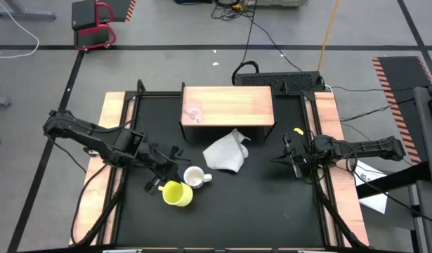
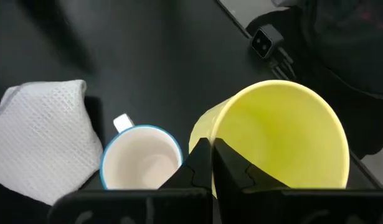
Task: Stack small to large cups/mugs on shelf
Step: Put the yellow mug on the shelf
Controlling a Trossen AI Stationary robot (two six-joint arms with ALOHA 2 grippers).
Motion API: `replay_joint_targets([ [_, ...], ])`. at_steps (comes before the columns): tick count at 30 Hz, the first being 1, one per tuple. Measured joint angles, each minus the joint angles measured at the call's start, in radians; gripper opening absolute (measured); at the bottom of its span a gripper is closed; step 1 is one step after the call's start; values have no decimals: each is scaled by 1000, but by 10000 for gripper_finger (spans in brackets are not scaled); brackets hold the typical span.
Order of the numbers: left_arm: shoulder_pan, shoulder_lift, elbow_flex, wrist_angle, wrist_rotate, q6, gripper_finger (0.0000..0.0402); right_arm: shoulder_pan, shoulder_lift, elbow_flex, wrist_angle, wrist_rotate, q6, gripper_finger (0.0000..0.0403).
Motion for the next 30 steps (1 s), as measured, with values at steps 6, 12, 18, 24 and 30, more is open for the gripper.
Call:
replay_joint_targets([
  [6,0,0,0,-14,1,2,0,0,0,0,0,0,0,0],
  [12,-1,-3,0,-45,0,20,0,0,0,0,0,0,3,0],
  [18,-8,-38,0,-34,1,25,0,0,0,0,0,0,3,0],
  [24,-7,-91,0,-46,-33,10,0,0,0,0,-2,0,2,0],
  [30,-7,-159,-77,11,-55,-7,0,0,0,0,-3,0,3,0],
])
